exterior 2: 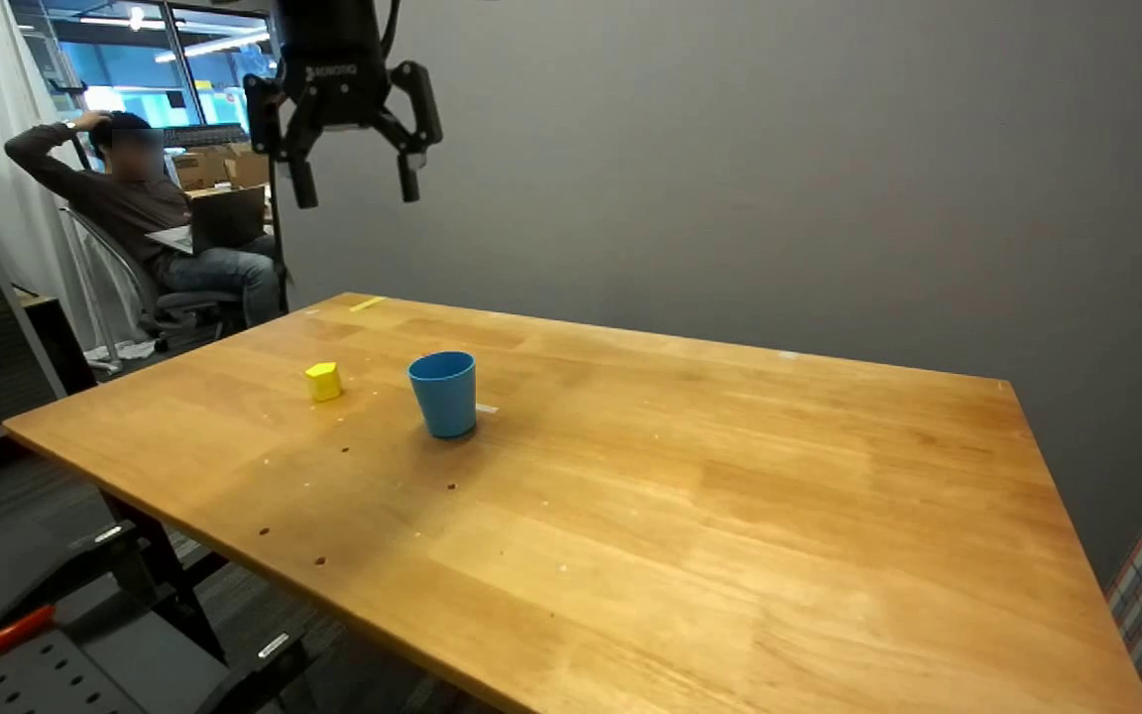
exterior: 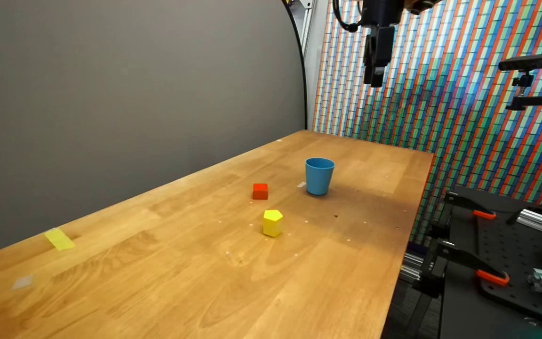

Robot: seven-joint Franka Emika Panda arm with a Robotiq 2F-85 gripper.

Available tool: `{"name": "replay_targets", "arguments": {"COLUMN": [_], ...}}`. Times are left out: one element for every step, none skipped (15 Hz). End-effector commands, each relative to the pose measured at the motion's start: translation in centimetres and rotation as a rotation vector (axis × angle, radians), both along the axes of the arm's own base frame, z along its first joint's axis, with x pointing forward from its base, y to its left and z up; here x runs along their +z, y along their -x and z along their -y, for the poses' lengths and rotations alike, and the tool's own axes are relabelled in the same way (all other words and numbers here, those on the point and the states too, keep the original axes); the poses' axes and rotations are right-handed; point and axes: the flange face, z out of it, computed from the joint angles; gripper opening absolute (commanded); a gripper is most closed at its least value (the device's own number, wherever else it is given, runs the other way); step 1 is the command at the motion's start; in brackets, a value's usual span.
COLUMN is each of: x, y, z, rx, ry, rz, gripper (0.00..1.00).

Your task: Put the yellow block in the cup

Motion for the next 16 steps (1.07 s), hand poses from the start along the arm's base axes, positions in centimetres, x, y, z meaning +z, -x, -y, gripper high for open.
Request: {"name": "replay_targets", "arguments": {"x": [-3.2, -4.8, -5.9, -7.7, -9.0, -11.1, -12.4, -14.1, -15.6, -17.1, -18.0, -19.1, -19.7, -20.4, -21.1, -21.6], "y": [-2.9, -3.4, -3.9, -4.4, -4.8, -4.9, -5.1, -5.2, -5.5, -5.7, -5.8, -6.1, -6.2, -6.6, -6.9, -7.2], "z": [-7.3, -9.0, -10.4, -11.5, -12.3, -13.3, -14.1, -15.2, -15.9, -17.0, -17.8, -18.7, -19.7, -20.4, -21.0, -21.6], "rx": [0.141, 0.178, 0.205, 0.233, 0.262, 0.310, 0.347, 0.384, 0.416, 0.456, 0.490, 0.525, 0.552, 0.577, 0.598, 0.617], "ry": [-0.093, -0.102, -0.110, -0.107, -0.107, -0.099, -0.105, -0.112, -0.116, -0.128, -0.140, -0.147, -0.160, -0.172, -0.180, -0.188], "rz": [0.002, -0.013, -0.021, -0.042, -0.055, -0.075, -0.093, -0.112, -0.127, -0.140, -0.149, -0.153, -0.167, -0.175, -0.180, -0.181], "gripper": [1.00, 1.00, 1.00, 1.00, 1.00, 1.00, 1.00, 1.00, 1.00, 1.00, 1.00, 1.00, 1.00, 1.00, 1.00, 1.00]}}
